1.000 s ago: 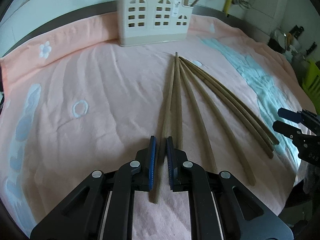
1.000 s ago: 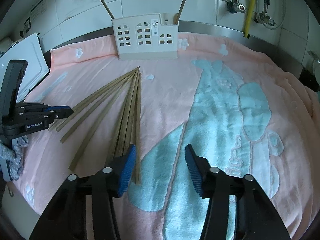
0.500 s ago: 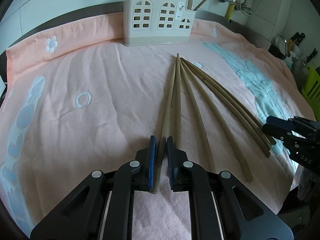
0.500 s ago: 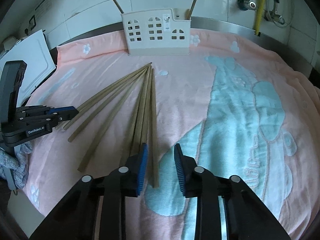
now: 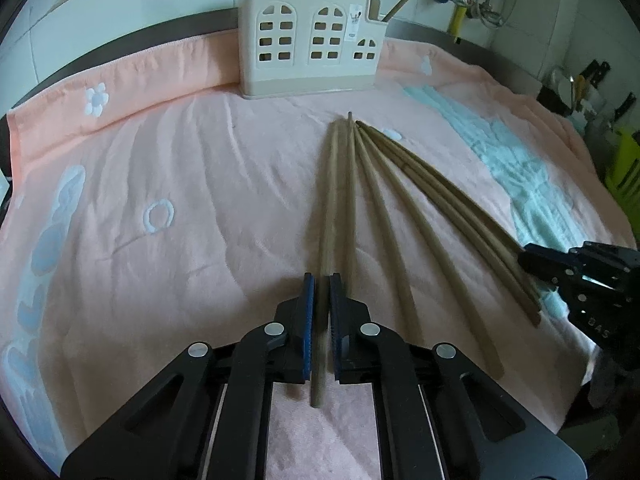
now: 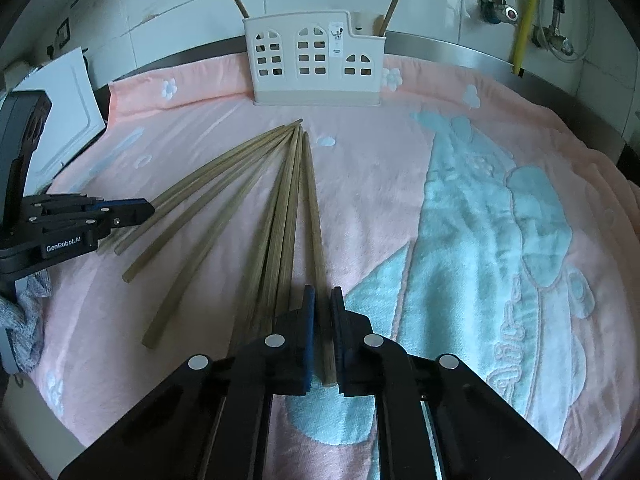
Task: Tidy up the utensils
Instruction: 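Lift both held chopsticks and lower them into the white holder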
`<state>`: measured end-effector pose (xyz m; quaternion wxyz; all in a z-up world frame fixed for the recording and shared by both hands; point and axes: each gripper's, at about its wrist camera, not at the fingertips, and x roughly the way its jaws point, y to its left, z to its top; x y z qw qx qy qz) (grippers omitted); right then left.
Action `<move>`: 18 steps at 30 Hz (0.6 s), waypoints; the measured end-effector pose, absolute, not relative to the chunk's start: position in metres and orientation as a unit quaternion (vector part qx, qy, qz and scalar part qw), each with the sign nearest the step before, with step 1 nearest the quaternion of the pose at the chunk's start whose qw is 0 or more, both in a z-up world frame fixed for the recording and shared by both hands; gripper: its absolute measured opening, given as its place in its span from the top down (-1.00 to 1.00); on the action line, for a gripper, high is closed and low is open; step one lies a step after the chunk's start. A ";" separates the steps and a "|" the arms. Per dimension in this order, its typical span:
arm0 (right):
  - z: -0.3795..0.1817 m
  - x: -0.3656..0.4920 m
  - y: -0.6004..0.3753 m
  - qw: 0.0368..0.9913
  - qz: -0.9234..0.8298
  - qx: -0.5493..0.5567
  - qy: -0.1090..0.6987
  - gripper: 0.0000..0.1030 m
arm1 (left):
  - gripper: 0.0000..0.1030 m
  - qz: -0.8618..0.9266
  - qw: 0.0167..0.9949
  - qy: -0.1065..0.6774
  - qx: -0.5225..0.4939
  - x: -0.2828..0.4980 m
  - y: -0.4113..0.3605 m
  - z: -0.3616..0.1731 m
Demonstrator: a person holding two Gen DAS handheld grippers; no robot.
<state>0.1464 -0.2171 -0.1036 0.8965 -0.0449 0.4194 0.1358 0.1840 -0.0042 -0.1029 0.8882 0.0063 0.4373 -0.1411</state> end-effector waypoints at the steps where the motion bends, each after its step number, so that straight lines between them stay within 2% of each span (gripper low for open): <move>1: -0.102 0.145 -0.218 0.897 0.136 -0.044 0.417 0.87 | 0.89 -0.142 0.890 0.433 0.007 0.183 -0.004 -0.101; 18: -0.014 0.147 -0.227 0.937 0.151 -0.037 0.312 0.87 | 0.89 -0.159 0.918 0.361 -0.034 0.178 0.010 -0.034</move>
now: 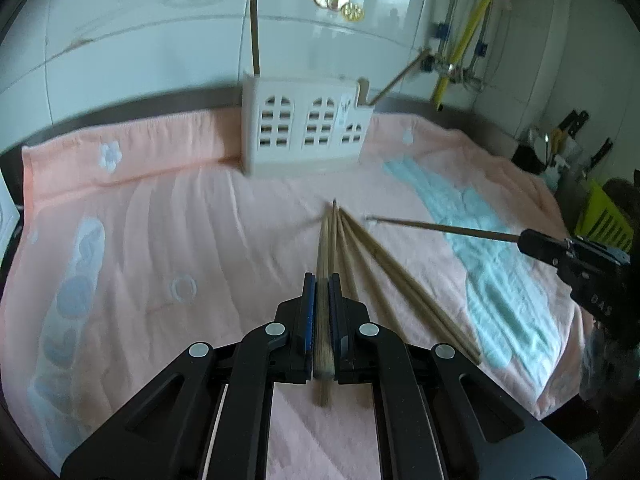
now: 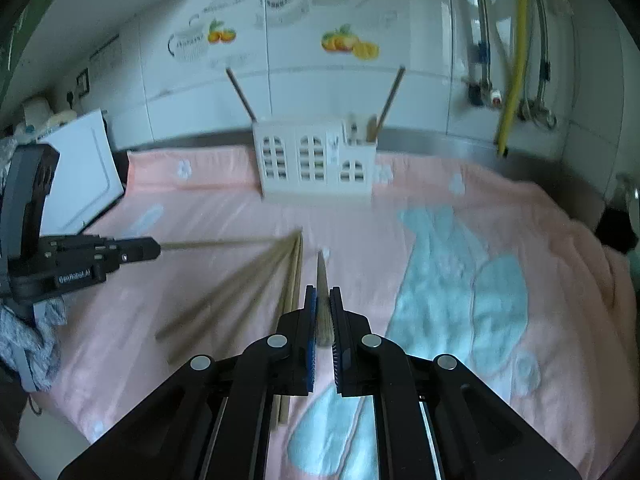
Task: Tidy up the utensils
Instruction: 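Lift both held chopsticks and lower them into the white holder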
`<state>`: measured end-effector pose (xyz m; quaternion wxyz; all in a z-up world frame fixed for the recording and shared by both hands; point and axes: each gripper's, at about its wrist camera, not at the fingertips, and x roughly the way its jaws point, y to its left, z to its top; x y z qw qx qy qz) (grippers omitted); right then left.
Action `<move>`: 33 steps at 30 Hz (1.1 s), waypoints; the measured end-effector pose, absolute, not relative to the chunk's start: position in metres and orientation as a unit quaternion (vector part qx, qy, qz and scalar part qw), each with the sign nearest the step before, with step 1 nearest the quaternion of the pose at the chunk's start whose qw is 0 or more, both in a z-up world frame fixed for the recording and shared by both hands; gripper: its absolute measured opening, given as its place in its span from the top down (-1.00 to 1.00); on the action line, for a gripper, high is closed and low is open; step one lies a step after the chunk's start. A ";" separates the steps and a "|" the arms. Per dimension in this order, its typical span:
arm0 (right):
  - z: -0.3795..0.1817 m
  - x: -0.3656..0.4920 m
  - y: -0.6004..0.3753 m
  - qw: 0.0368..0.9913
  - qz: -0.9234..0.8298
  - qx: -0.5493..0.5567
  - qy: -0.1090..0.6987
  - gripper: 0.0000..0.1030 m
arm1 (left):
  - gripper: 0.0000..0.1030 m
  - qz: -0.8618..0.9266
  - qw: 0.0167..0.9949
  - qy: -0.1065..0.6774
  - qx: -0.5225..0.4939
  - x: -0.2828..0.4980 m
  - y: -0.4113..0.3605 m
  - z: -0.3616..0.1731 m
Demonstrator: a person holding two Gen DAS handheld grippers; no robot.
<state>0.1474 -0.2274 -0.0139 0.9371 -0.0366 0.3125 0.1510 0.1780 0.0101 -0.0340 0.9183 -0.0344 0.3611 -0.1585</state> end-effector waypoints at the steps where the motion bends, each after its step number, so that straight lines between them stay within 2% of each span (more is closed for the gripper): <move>1: -0.009 0.150 -0.227 0.939 0.152 -0.036 0.307 0.87 | 0.89 -0.159 0.920 0.356 -0.037 0.179 0.011 -0.029; 8: 0.014 0.178 -0.221 0.940 0.169 -0.038 0.294 0.87 | 0.89 -0.160 0.928 0.334 -0.034 0.187 0.012 -0.006; 15: 0.060 0.218 -0.219 0.938 0.191 -0.045 0.285 0.87 | 0.90 -0.161 0.933 0.321 -0.020 0.209 0.010 0.023; 21: 0.106 0.250 -0.219 0.939 0.198 -0.055 0.274 0.87 | 0.90 -0.163 0.941 0.298 -0.007 0.235 0.004 0.059; 33: 0.159 0.310 -0.223 0.947 0.173 -0.065 0.263 0.87 | 0.90 -0.157 0.957 0.243 -0.003 0.270 -0.001 0.136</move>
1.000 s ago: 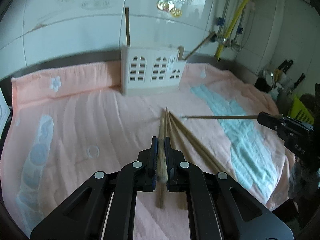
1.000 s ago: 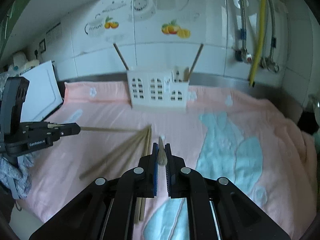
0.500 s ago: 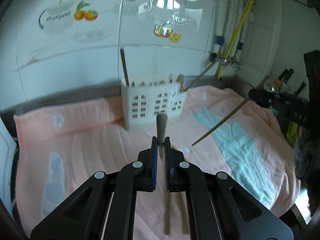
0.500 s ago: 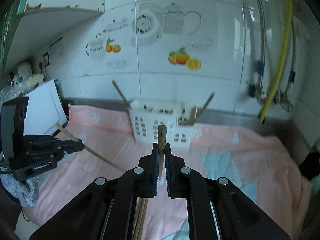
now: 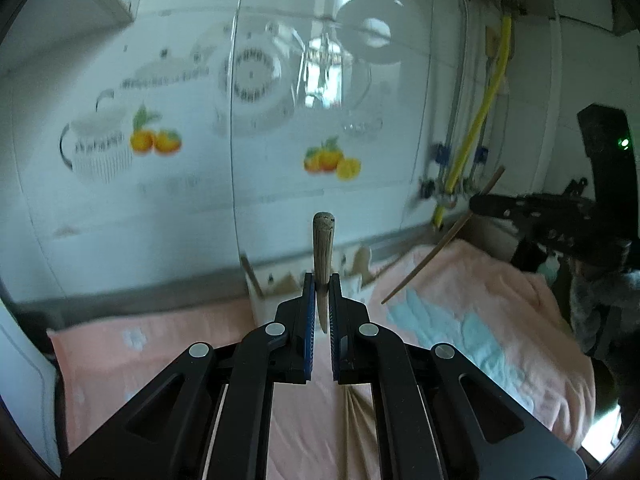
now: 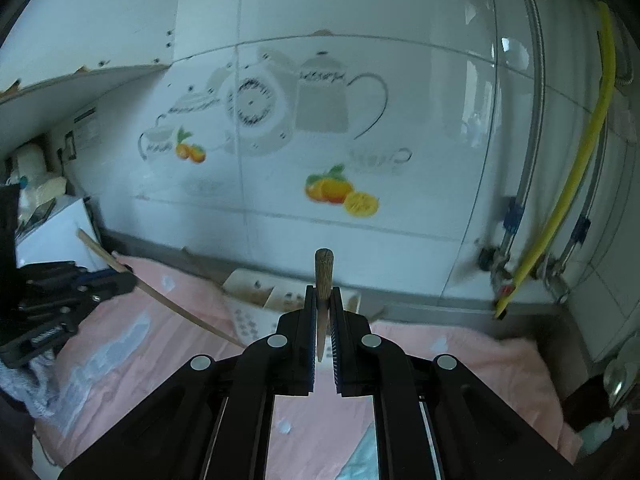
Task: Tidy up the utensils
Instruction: 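Lift both held chopsticks and lower them into the white holder, then open both tools to release the chopsticks into the holder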
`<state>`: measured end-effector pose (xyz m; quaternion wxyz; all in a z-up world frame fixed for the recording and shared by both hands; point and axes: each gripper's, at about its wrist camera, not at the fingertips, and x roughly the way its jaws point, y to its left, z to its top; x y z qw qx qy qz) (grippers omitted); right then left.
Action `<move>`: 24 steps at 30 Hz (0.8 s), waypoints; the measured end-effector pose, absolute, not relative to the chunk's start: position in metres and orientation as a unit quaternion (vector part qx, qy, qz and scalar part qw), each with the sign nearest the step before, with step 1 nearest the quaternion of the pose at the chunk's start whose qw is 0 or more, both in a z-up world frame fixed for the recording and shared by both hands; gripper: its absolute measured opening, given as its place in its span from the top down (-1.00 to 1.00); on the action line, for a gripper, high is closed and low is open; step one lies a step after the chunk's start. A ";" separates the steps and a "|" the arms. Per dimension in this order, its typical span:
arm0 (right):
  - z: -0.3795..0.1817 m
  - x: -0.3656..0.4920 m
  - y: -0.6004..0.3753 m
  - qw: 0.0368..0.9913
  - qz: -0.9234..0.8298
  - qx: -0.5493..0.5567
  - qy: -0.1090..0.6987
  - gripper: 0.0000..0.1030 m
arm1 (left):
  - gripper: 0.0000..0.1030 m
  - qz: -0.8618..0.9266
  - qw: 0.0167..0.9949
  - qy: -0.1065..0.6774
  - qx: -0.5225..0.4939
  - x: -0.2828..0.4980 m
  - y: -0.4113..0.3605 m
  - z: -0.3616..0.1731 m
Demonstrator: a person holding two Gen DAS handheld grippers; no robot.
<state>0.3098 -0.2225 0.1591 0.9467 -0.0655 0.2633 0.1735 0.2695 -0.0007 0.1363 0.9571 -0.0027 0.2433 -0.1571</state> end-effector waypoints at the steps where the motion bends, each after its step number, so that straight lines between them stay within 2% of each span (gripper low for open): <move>1: 0.161 0.315 -0.223 0.948 0.170 -0.064 0.263 0.87 | 0.90 -0.155 0.959 0.238 -0.002 0.274 -0.002 0.143; 9: 0.169 0.352 -0.214 0.950 0.159 -0.063 0.261 0.87 | 0.90 -0.122 0.968 0.216 0.022 0.301 -0.008 0.164; 24: 0.136 0.392 -0.196 0.936 0.148 -0.082 0.310 0.87 | 0.89 -0.096 0.957 0.275 0.017 0.346 0.002 0.126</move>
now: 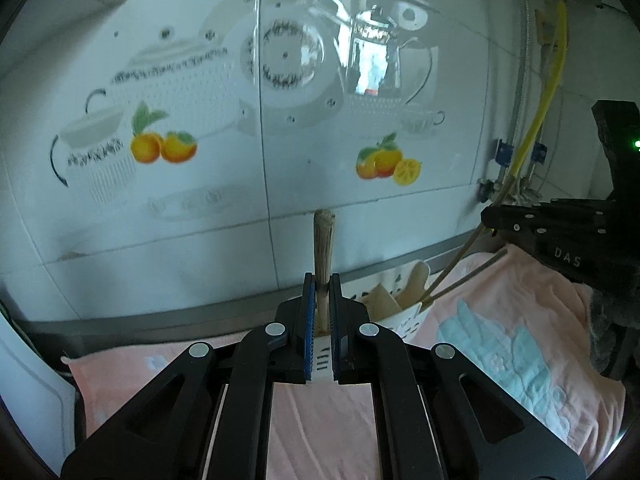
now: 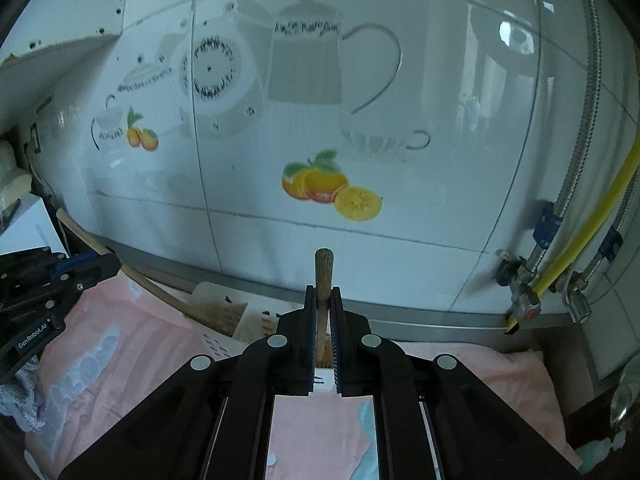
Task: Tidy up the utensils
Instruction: 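Open both tools to release the chopsticks into the holder, then withdraw both tools back toward the remaining chopsticks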
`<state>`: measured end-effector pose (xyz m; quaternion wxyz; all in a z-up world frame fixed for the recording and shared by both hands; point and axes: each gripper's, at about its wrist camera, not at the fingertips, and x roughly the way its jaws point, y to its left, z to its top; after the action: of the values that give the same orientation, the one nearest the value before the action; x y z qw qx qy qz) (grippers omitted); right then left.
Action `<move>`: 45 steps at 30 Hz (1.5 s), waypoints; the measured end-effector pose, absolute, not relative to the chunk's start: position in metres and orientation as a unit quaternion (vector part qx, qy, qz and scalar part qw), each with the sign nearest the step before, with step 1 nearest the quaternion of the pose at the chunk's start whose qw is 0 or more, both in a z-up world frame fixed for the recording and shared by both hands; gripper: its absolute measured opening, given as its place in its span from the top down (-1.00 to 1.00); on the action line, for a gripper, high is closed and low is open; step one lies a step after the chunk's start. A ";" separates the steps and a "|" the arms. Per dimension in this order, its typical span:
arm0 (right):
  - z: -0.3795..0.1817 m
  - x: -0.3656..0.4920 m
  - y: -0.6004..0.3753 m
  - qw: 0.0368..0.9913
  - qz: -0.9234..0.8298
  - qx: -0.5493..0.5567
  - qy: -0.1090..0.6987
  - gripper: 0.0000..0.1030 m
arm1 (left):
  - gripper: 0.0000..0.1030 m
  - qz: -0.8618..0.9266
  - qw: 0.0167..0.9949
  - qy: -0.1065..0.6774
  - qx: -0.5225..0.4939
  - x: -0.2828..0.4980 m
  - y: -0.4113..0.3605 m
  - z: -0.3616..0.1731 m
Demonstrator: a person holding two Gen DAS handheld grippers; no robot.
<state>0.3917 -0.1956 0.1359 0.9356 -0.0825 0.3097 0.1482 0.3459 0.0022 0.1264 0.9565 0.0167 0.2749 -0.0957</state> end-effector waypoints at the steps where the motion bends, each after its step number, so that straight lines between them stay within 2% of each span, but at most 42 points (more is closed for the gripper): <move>1: 0.133 0.393 -0.195 0.934 0.148 -0.082 0.313 0.87 | 0.89 -0.096 0.955 0.279 0.016 0.348 0.002 0.124; 8: 0.121 0.397 -0.196 0.929 0.148 -0.080 0.329 0.85 | 0.86 -0.094 0.954 0.286 0.011 0.351 0.005 0.116; 10: 0.121 0.395 -0.197 0.930 0.148 -0.077 0.327 0.71 | 0.81 -0.092 0.955 0.281 0.010 0.349 0.006 0.117; 13: 0.124 0.391 -0.199 0.934 0.145 -0.076 0.319 0.55 | 0.41 -0.091 0.958 0.273 0.008 0.342 0.008 0.119; 14: 0.126 0.387 -0.200 0.935 0.145 -0.074 0.315 0.51 | 0.21 -0.091 0.959 0.268 0.009 0.338 0.008 0.120; 15: 0.127 0.385 -0.202 0.936 0.144 -0.073 0.313 0.41 | 0.09 -0.092 0.960 0.264 0.010 0.336 0.008 0.121; 25: 0.129 0.328 -0.213 0.946 0.143 -0.073 0.280 0.02 | -0.27 -0.098 0.966 0.238 0.010 0.287 0.015 0.120; 30: 0.114 0.287 -0.218 0.950 0.145 -0.078 0.265 -0.04 | -0.52 -0.112 0.966 0.232 0.001 0.253 0.021 0.107; 36: 0.081 0.241 -0.221 0.947 0.151 -0.084 0.271 -0.13 | -0.63 -0.109 0.963 0.247 0.004 0.220 0.025 0.080; 45: 0.010 0.190 -0.222 0.935 0.148 -0.079 0.313 -0.13 | -0.75 -0.104 0.953 0.284 0.003 0.178 0.029 0.027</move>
<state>0.1896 -0.2223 0.0104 0.9348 -0.0792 0.3129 0.1484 0.1781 0.0286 0.0273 0.9531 0.0028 0.2840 -0.1044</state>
